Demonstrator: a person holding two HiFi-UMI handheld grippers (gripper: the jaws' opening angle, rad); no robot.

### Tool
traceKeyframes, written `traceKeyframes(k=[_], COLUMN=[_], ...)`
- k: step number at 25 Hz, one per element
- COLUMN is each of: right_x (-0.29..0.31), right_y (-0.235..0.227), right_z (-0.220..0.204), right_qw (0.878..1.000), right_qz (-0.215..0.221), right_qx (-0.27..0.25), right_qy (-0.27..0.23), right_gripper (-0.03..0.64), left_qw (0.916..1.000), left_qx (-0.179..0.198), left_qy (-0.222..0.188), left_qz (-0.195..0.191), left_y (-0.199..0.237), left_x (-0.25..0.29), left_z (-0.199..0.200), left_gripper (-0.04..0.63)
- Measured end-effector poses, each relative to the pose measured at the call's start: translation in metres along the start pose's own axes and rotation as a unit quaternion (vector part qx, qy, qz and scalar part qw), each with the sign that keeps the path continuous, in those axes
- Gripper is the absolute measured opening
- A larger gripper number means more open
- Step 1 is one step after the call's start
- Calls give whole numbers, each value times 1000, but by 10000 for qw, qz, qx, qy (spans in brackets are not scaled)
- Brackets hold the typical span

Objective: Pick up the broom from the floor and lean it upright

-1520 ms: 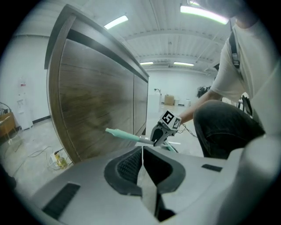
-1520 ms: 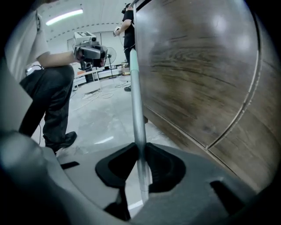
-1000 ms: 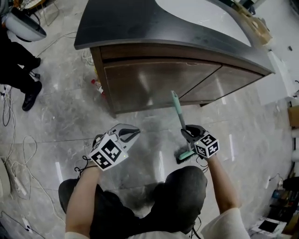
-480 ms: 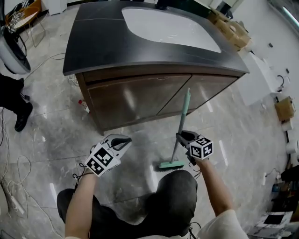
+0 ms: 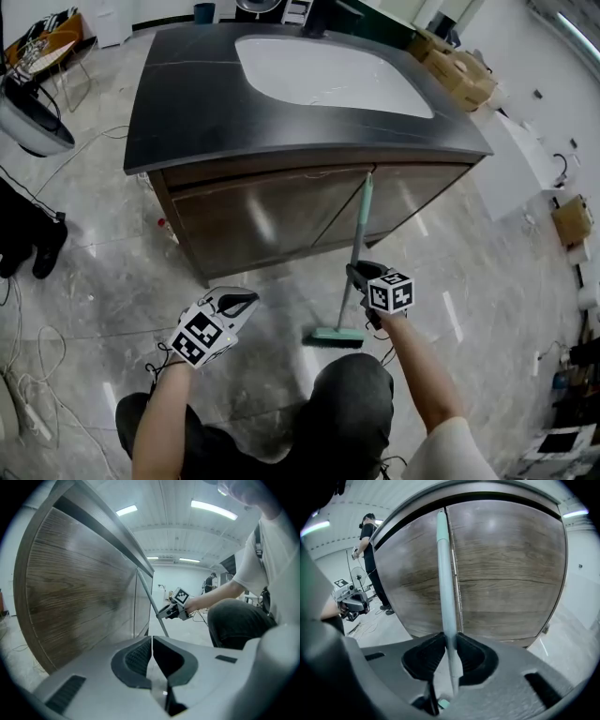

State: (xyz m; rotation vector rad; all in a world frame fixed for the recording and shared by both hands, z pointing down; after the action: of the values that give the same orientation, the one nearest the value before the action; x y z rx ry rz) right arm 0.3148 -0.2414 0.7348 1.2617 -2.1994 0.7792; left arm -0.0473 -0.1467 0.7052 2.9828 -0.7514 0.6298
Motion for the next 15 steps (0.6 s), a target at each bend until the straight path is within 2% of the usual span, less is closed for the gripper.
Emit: traceKeyframes(k=[5,8,11,15], right_x=[-8,-7,-10,-17], right_y=[-6,-10,-10,-23], right_z=[-4,-2,-4,-4], right_qw=[9989,9986,9972,9916], right_qz=[-95,-203,-270,-667], right_qx=[284,251,296,561], right_qy=[-357,-417,-633,-951], right_gripper=[81,83,80,81], left_qw=[10000,9999,9999,9999], left_qx=[-56,24,63,65], left_qy=[-38,103,11,-5], left_qz=[30,-12,-77,-126], left_y=[4,3,2,0], left_x=[-1,4,9,13], left_z=[1,0,6,6], left_gripper=[11,11,11,11])
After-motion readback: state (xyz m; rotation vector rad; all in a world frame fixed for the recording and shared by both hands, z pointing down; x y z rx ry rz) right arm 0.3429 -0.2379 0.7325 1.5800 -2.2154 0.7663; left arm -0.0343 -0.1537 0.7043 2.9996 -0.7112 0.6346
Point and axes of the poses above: the fingertips, and each gripper's own axes: x forward along the fingers, y to its left, z out of its top, the point moved 10 cm from there along -x, backward along the fingers, and after that the axes turned 11 degrees about x, right-handed, at the moved point
